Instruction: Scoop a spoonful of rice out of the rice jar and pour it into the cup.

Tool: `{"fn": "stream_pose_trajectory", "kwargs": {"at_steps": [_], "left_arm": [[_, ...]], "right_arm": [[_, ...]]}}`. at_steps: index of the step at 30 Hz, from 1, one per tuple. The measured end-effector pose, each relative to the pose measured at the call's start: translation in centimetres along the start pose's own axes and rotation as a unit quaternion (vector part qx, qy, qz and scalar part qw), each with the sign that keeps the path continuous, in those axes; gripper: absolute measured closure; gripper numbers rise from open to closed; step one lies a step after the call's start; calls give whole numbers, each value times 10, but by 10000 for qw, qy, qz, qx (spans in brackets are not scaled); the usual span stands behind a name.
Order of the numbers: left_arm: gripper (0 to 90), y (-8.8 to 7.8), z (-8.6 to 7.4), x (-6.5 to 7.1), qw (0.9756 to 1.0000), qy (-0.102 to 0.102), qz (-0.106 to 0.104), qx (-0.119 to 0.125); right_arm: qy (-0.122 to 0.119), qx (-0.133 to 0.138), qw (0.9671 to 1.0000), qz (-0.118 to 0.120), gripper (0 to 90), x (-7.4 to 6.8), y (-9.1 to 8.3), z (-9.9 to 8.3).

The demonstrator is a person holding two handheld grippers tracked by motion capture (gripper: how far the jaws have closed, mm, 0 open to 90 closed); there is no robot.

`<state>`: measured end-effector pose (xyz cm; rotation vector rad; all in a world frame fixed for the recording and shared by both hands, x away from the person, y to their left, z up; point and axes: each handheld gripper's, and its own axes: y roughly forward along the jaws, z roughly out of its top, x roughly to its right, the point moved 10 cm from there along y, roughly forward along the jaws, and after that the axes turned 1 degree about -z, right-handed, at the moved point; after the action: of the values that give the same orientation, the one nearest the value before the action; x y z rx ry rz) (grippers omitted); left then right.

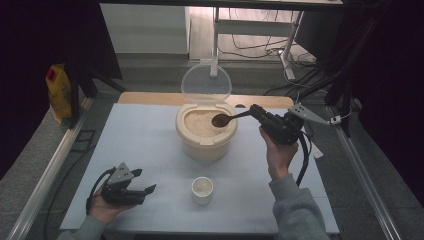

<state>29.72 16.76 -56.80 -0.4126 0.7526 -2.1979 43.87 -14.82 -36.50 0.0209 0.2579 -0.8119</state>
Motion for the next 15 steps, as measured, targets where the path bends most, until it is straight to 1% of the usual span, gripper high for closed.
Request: {"fn": "stream_pose_trajectory", "kwargs": {"at_steps": [5,10,15], "left_arm": [[243,0,0,0,10000,-2,-16,-3],[238,1,-1,0,10000,-20,-33,-35],[237,1,-1,0,10000,-20,-33,-26]], "right_arm": [[-201,-167,9994,-225,828,5,9,-2],[-476,-309,9977,-371,828,4,15,-4],[-511,-454,9966,-458,828,5,20,-9]]}}
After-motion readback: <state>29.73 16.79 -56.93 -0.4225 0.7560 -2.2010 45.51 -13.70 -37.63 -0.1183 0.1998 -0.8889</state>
